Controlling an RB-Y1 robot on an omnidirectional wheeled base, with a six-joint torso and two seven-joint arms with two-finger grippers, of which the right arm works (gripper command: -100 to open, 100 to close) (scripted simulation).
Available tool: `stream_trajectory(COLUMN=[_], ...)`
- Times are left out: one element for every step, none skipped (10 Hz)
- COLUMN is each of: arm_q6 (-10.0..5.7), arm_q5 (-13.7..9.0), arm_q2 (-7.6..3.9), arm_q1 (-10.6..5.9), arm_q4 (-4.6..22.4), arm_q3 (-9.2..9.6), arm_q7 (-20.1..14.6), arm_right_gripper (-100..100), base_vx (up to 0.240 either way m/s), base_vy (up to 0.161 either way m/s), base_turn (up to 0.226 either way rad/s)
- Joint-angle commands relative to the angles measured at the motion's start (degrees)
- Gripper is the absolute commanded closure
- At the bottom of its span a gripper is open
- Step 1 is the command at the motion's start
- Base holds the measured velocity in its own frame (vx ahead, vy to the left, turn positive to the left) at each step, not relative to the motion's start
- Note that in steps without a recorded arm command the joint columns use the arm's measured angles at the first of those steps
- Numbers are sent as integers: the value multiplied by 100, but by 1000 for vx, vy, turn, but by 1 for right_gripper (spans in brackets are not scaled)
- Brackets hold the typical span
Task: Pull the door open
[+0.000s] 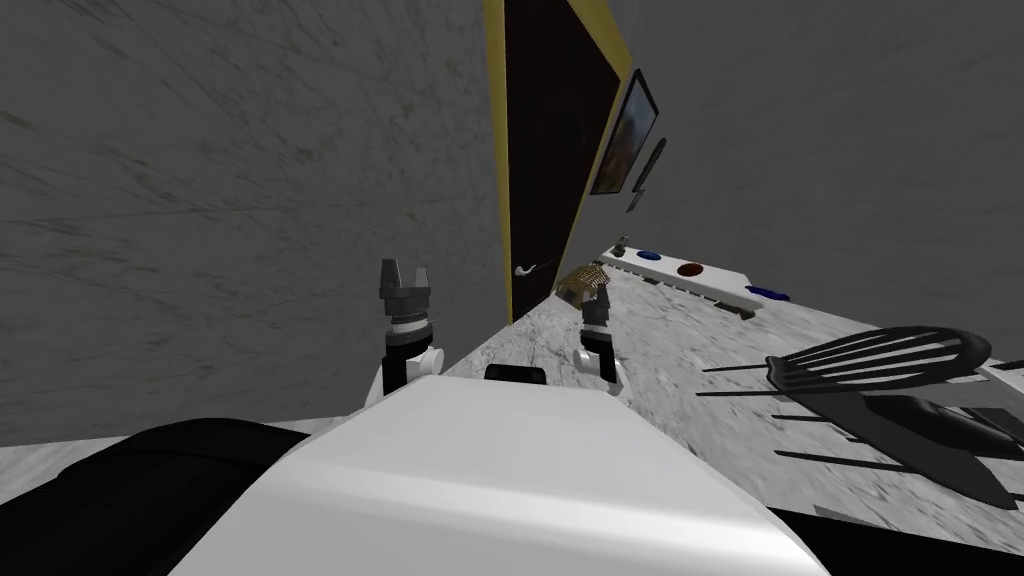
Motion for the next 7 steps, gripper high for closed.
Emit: stream_trajectory(arm_q6=[-23, -23, -56, -89, -89, -123, -123], arm_q5=[10, 10, 17, 25, 25, 32, 32], arm_q2=[-36, -36, -71, -106, -106, -141, -141], arm_q1=[-115, -115, -224, -335, -335, -447, -447], arm_q4=[267, 267, 498, 685, 733, 936, 968], arm_q3=[11, 11, 19, 27, 27, 35, 35], arm_q7=[-23, -23, -47, -72, -72, -97, -97], arm_right_gripper=[-100, -100, -100, -100, -100, -100, -100], base_vx=[32, 25, 29, 32, 35, 46, 33], base_vy=[-49, -36, -43, -91, -69, -44, -37], base_turn=[131, 72, 150, 220, 66, 115, 78])
